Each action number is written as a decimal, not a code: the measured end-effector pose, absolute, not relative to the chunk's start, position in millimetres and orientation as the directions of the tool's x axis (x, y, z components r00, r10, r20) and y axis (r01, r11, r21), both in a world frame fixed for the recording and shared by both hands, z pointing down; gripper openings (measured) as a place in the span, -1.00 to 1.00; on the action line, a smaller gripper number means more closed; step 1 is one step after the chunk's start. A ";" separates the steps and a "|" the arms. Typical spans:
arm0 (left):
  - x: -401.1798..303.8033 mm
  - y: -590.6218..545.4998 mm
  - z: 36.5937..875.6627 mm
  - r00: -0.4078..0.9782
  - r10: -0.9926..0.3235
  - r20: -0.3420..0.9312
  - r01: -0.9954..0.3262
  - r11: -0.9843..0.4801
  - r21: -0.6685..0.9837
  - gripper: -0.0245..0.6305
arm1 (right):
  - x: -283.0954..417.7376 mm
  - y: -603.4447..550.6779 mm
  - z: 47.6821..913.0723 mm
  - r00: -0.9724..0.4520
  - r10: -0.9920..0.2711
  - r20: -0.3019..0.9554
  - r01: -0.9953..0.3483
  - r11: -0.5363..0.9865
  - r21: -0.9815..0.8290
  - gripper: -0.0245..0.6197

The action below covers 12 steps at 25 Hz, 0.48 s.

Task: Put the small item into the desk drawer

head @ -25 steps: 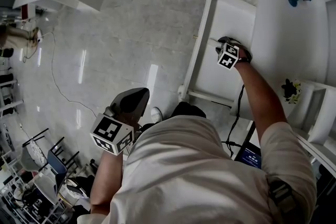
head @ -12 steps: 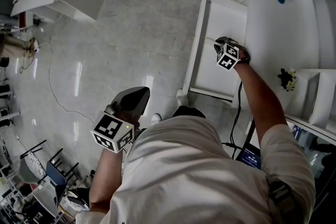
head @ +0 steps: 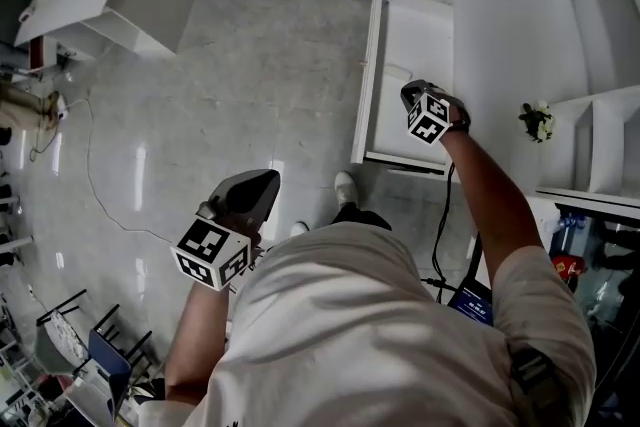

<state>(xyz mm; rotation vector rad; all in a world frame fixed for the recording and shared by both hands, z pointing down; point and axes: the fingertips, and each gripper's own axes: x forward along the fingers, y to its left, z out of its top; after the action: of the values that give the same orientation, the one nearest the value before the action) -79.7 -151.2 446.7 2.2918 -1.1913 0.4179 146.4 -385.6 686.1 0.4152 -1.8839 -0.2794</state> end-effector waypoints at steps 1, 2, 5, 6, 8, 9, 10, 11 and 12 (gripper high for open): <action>-81.0 -144.9 446.0 0.572 -0.661 0.486 -0.819 -0.487 0.302 -0.91 | 145.9 -376.9 682.5 -0.310 -0.419 0.854 -0.165 0.908 0.385 -0.88; -82.6 -138.8 445.2 0.578 -0.658 0.483 -0.815 -0.495 0.301 -0.91 | 145.3 -367.8 678.6 -0.313 -0.422 0.851 -0.186 0.906 0.381 -0.88; -88.6 -119.6 442.0 0.594 -0.650 0.474 -0.803 -0.517 0.297 -0.91 | 141.7 -337.7 665.4 -0.331 -0.432 0.839 -0.257 0.896 0.361 -0.88; -89.9 -112.8 441.2 0.599 -0.648 0.470 -0.799 -0.524 0.296 -0.91 | 140.7 -326.4 661.2 -0.337 -0.435 0.835 -0.276 0.893 0.355 -0.88; -90.7 -98.3 440.2 0.612 -0.642 0.463 -0.789 -0.540 0.294 -0.91 | 141.0 -302.2 652.9 -0.346 -0.440 0.829 -0.307 0.888 0.343 -0.88; -91.6 -90.6 439.7 0.618 -0.638 0.460 -0.784 -0.547 0.293 -0.91 | 140.8 -289.3 649.1 -0.351 -0.440 0.826 -0.323 0.885 0.334 -0.88; -93.1 -82.9 439.0 0.623 -0.634 0.459 -0.779 -0.555 0.292 -0.91 | 139.5 -276.0 645.5 -0.359 -0.438 0.824 -0.340 0.883 0.322 -0.88; -95.0 -75.7 438.2 0.629 -0.629 0.457 -0.774 -0.562 0.291 -0.91 | 137.2 -262.9 641.9 -0.368 -0.435 0.822 -0.357 0.882 0.307 -0.88; -96.7 -69.0 437.5 0.635 -0.624 0.456 -0.769 -0.569 0.292 -0.91 | 134.7 -249.9 638.3 -0.378 -0.432 0.819 -0.371 0.881 0.294 -0.89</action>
<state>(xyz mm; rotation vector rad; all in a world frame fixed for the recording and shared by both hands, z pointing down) -96.7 -69.0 437.5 2.3915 -1.0933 0.4187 134.7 -249.9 638.3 0.5844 -2.0036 -0.0738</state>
